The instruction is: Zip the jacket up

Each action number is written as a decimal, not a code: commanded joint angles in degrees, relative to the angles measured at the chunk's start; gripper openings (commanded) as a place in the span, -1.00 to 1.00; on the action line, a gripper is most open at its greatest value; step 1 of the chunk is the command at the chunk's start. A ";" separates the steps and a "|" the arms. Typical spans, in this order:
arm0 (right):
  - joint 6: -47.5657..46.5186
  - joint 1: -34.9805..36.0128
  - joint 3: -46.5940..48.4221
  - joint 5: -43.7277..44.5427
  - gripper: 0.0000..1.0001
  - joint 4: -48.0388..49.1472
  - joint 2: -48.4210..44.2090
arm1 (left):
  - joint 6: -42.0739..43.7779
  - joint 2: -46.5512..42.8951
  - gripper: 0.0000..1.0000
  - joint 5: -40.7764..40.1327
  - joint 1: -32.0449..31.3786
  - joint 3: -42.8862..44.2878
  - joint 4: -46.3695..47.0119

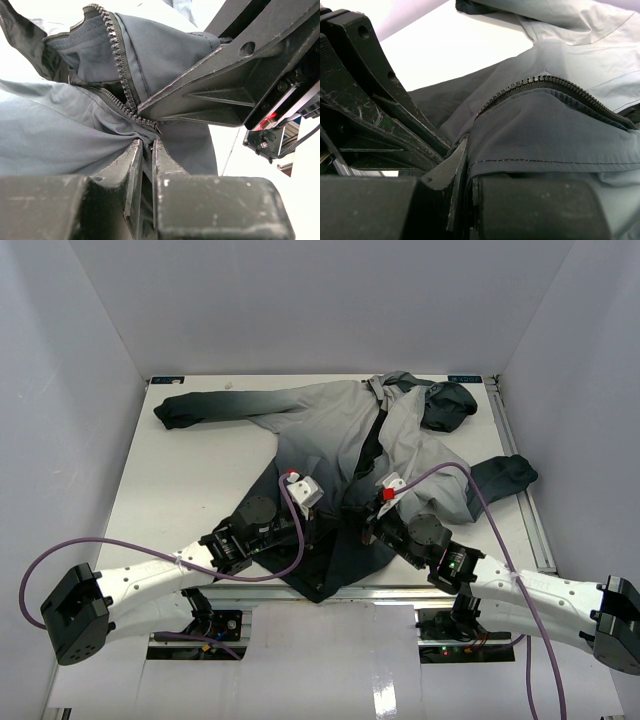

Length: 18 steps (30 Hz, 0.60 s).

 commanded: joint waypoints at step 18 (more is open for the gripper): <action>2.12 0.41 -2.11 -1.89 -0.85 6.45 -5.90 | -1.33 -1.00 -0.16 -0.70 -0.90 0.74 0.43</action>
